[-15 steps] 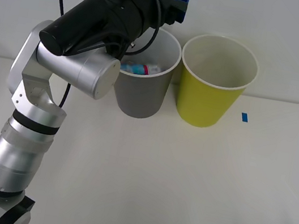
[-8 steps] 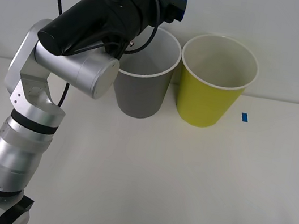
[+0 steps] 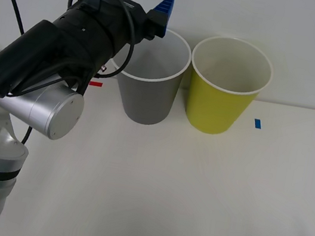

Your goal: Put cans in the gray bin and PET bottles in the light green bin.

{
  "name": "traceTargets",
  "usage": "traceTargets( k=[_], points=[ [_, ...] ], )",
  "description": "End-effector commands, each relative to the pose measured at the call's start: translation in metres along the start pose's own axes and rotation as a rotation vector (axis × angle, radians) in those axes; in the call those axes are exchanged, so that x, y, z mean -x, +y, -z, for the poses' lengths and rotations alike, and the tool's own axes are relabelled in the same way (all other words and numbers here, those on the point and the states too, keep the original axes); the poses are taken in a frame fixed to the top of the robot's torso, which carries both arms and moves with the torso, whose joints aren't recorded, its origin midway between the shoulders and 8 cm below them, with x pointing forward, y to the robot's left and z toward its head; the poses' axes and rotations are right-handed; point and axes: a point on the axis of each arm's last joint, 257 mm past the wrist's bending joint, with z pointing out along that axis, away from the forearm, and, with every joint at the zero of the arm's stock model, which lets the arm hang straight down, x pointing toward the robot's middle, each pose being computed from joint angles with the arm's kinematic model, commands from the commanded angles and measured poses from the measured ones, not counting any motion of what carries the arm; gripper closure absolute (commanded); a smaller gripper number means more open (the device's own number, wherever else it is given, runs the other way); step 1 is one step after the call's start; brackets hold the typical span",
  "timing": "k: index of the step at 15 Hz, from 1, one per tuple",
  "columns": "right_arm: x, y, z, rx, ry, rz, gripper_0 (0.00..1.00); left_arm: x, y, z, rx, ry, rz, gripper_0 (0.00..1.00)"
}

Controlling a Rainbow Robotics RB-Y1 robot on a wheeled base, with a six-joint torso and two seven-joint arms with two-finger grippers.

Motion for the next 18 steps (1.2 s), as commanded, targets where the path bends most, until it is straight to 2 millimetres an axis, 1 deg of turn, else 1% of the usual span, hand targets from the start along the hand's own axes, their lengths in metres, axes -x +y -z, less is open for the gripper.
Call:
traceTargets(
  k=[1,3,6,7,10,15,18],
  points=[
    [0.000,0.000,0.000,0.000,0.000,0.000,0.00,0.002,0.017,0.029,0.039,-0.009,0.002,0.00],
    [0.000,0.000,0.000,0.000,0.000,0.000,0.00,-0.009,0.028,0.054,0.072,0.013,0.015,0.00],
    [0.000,0.000,0.000,0.000,0.000,0.000,0.00,-0.019,0.040,0.094,0.114,0.042,0.020,0.00],
    [0.000,0.000,0.000,0.000,0.000,0.000,0.00,-0.024,0.041,0.111,0.128,0.058,0.031,0.00],
    [0.000,0.000,0.000,0.000,0.000,0.000,0.00,-0.031,0.045,0.145,0.156,0.095,0.040,0.00],
    [0.000,0.000,0.000,0.000,0.000,0.000,0.00,-0.060,0.058,0.193,0.214,0.151,0.040,0.00],
    [0.000,0.000,0.000,0.000,0.000,0.000,0.00,-0.071,0.072,0.209,0.253,0.175,0.020,0.00]
  ],
)
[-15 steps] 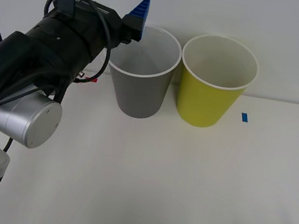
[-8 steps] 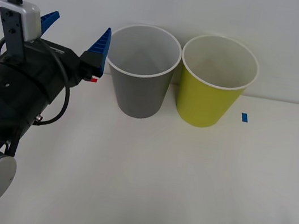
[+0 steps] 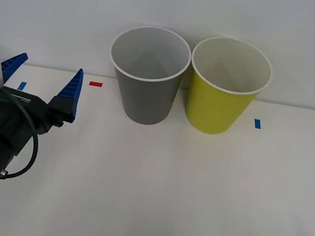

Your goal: Put cans in the gray bin and PET bottles in the light green bin.

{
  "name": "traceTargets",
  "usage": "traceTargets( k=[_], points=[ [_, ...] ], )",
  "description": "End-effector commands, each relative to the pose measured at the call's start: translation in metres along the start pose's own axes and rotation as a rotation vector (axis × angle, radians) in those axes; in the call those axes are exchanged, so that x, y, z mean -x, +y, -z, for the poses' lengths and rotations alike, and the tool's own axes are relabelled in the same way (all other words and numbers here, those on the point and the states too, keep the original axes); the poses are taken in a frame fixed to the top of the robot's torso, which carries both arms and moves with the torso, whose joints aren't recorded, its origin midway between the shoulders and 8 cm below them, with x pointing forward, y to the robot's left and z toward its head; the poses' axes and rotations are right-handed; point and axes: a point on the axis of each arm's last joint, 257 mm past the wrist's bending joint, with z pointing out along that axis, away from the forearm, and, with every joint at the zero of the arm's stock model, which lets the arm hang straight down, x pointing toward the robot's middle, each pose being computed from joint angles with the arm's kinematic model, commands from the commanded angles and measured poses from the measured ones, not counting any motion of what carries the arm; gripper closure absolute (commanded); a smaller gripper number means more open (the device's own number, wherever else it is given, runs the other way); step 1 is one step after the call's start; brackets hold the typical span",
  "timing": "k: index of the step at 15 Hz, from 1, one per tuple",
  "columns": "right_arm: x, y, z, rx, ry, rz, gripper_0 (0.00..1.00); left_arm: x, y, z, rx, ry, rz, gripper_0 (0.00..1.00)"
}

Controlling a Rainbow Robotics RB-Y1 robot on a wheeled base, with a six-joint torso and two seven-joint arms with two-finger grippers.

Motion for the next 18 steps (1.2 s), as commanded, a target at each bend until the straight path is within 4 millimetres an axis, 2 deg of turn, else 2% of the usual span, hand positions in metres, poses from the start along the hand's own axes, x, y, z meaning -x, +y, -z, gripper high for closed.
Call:
traceTargets(
  k=[1,3,7,11,18],
  points=[
    [0.000,0.000,0.000,0.000,0.000,0.000,0.00,-0.009,0.018,0.009,0.033,0.001,-0.018,0.00],
    [0.000,0.000,0.000,0.000,0.000,0.000,0.00,-0.015,0.026,0.017,0.045,-0.044,-0.012,0.00],
    [0.000,0.000,0.000,0.000,0.000,0.000,0.00,-0.042,0.044,0.037,0.078,-0.073,0.009,0.00],
    [0.000,0.000,0.000,0.000,0.000,0.000,0.00,-0.081,0.044,0.064,0.084,-0.111,0.041,0.00],
    [0.000,0.000,0.000,0.000,0.000,0.000,0.00,-0.116,0.026,0.122,0.086,-0.113,0.070,0.00]
  ],
)
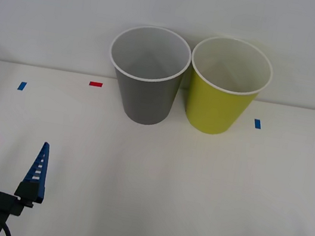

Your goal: Put cans in the gray bin and PET bottles in the light green bin.

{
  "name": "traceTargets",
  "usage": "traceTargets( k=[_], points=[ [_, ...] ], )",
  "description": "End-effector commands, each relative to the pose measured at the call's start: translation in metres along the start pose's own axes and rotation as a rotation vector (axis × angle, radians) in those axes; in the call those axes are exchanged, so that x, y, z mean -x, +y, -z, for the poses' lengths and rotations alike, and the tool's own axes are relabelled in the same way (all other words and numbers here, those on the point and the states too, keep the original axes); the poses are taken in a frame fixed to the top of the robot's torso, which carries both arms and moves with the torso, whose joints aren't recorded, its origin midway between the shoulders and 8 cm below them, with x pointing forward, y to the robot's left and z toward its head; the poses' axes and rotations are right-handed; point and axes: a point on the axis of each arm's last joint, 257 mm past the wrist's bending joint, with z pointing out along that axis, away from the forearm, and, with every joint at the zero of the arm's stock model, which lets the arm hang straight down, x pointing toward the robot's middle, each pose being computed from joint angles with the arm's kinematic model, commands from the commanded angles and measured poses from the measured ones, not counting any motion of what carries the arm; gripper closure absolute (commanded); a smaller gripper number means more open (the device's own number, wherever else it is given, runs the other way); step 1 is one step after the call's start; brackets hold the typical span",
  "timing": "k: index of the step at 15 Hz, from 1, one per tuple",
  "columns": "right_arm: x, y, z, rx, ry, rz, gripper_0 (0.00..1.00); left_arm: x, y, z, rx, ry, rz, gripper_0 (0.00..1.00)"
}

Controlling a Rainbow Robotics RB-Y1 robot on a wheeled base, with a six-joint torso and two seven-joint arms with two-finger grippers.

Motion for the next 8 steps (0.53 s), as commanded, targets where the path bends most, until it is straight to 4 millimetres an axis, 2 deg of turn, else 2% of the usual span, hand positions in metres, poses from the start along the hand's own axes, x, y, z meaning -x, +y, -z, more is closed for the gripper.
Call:
traceTargets(
  k=[1,4,8],
  points=[
    [0.000,0.000,0.000,0.000,0.000,0.000,0.00,-0.005,-0.003,0.023,0.008,0.007,0.002,0.00],
    [0.000,0.000,0.000,0.000,0.000,0.000,0.00,-0.002,-0.012,0.053,-0.001,0.015,-0.028,0.00],
    [0.000,0.000,0.000,0.000,0.000,0.000,0.00,-0.009,-0.003,0.091,0.037,0.075,-0.047,0.00]
  ],
)
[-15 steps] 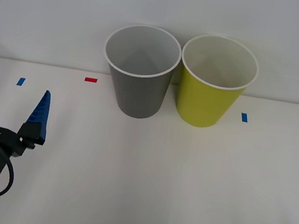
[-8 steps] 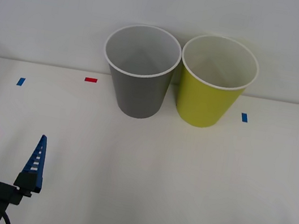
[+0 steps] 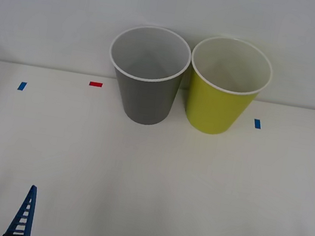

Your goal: Put cans in the gray bin and PET bottles in the light green bin.

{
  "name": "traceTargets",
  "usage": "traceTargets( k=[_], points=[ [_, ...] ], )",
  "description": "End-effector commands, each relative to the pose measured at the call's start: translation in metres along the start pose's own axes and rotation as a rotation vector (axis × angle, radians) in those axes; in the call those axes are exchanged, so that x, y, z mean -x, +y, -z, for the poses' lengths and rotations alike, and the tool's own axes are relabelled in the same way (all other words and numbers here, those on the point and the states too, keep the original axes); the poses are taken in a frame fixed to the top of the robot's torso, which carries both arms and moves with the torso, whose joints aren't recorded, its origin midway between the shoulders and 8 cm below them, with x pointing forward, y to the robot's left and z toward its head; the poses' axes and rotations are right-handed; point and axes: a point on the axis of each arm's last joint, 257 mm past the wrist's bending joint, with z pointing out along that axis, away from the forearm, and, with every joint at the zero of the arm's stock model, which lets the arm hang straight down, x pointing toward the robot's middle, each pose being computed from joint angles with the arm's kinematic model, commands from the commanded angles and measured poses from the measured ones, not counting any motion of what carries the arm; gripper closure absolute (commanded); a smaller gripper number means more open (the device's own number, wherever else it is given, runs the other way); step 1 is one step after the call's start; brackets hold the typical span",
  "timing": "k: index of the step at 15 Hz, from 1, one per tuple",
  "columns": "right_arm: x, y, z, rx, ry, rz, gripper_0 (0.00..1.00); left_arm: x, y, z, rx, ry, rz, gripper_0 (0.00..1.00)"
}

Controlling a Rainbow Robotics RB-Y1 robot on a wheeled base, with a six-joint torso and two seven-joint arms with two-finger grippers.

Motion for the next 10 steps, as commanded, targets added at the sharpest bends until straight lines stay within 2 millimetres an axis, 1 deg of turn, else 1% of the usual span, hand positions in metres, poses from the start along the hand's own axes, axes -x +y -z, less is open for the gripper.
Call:
traceTargets(
  k=[1,4,7,10],
  points=[
    [0.000,0.000,0.000,0.000,0.000,0.000,0.00,-0.011,0.006,0.022,0.019,0.036,-0.015,0.00],
    [0.000,0.000,0.000,0.000,0.000,0.000,0.00,-0.023,0.009,0.040,0.023,0.051,-0.041,0.00],
    [0.000,0.000,0.000,0.000,0.000,0.000,0.00,-0.014,0.007,0.053,0.027,0.032,-0.042,0.00],
    [0.000,0.000,0.000,0.000,0.000,0.000,0.00,-0.012,0.006,0.053,0.027,0.026,-0.038,0.00]
  ],
)
